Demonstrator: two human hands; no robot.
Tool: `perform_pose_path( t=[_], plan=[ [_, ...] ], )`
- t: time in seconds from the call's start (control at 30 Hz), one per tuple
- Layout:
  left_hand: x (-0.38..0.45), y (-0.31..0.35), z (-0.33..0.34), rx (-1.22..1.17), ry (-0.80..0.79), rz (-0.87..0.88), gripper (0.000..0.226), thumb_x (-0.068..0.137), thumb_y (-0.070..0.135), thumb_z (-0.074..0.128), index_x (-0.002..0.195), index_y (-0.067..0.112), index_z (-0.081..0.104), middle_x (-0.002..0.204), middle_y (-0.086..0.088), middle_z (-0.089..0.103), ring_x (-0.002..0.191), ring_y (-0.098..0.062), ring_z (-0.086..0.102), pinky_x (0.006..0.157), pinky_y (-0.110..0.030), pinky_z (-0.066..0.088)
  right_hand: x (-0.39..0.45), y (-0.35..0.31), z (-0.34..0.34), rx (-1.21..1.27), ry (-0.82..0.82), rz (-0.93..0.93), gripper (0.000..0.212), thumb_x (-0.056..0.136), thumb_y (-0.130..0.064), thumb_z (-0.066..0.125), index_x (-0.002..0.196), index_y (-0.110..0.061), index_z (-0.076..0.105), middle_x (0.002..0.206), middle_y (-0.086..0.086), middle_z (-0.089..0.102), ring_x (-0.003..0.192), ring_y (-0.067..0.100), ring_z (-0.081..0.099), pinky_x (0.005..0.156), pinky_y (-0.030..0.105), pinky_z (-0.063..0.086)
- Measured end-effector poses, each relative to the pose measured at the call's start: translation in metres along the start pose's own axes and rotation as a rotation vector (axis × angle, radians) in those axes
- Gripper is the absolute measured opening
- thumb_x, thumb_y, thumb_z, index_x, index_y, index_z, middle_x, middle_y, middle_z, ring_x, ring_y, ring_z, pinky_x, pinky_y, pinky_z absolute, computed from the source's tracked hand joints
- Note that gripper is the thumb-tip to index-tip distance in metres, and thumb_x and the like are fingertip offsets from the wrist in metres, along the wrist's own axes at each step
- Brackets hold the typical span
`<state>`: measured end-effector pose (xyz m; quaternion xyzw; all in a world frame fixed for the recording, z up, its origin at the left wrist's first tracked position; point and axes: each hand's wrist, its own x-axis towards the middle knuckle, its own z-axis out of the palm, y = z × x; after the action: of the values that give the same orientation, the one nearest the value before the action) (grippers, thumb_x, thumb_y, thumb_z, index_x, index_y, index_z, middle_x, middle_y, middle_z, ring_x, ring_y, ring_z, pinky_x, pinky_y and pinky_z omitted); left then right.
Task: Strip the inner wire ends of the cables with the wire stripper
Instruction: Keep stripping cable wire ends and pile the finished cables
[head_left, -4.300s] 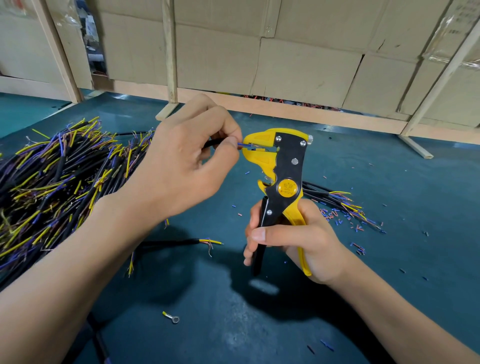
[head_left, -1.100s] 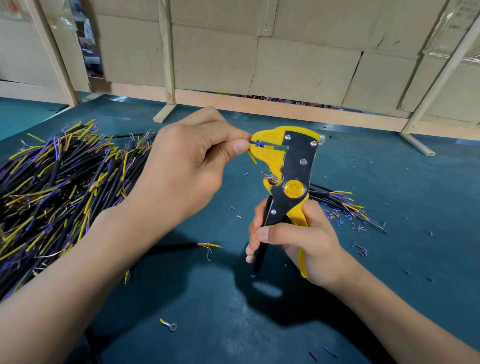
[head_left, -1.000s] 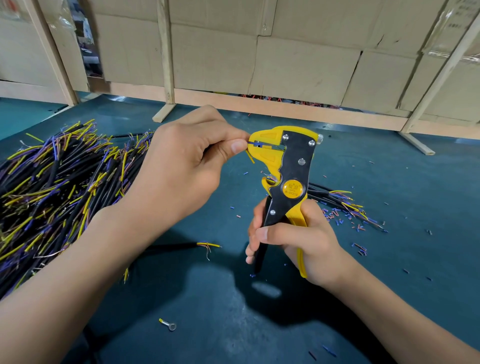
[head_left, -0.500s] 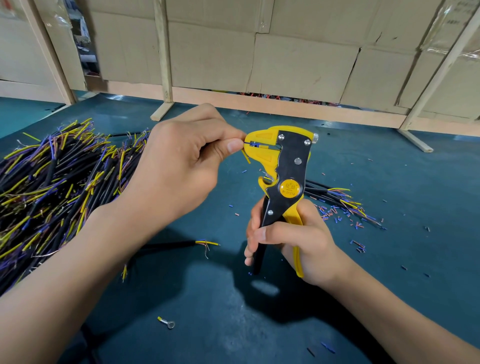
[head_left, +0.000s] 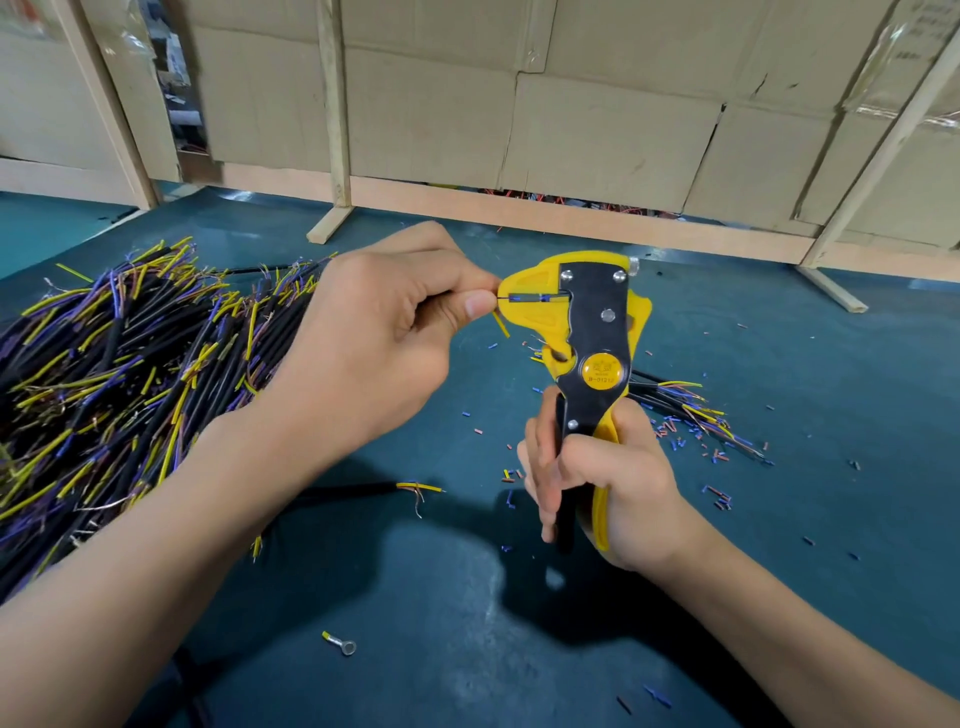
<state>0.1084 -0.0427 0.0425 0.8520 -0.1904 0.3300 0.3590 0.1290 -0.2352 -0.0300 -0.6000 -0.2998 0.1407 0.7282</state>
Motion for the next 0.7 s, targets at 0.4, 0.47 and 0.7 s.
perform_pose_path(
  t=[0.4,0.47,0.7],
  plan=[
    [0.006,-0.004,-0.011,-0.112,-0.139,-0.098,0.012,0.093,-0.001,0.065,0.086,0.003,0.074,0.080,-0.012,0.057,0.072,-0.014,0.049,0.069,-0.021,0.036,0.004,-0.009,-0.008,0.096,-0.087,0.118,0.018,0.057,0.005,0.041,0.055,-0.010,0.052,0.045,0.009,0.043,0.038,0.022,0.037,0.042,0.024,0.039],
    [0.006,-0.005,-0.013,-0.145,-0.155,-0.094,0.013,0.092,-0.001,0.065,0.087,0.005,0.075,0.079,-0.011,0.058,0.072,-0.011,0.048,0.068,-0.019,0.036,0.004,-0.011,-0.008,0.107,-0.090,0.129,0.020,0.058,0.006,0.039,0.057,-0.010,0.052,0.045,0.008,0.044,0.039,0.021,0.037,0.042,0.023,0.040],
    [0.008,-0.008,-0.020,-0.245,-0.224,-0.093,0.014,0.092,0.004,0.065,0.093,0.015,0.073,0.078,-0.003,0.059,0.072,-0.009,0.049,0.068,-0.020,0.035,0.004,-0.018,-0.008,0.146,-0.115,0.166,0.021,0.056,0.006,0.038,0.058,-0.009,0.052,0.044,0.009,0.044,0.038,0.020,0.036,0.041,0.022,0.038]
  ],
)
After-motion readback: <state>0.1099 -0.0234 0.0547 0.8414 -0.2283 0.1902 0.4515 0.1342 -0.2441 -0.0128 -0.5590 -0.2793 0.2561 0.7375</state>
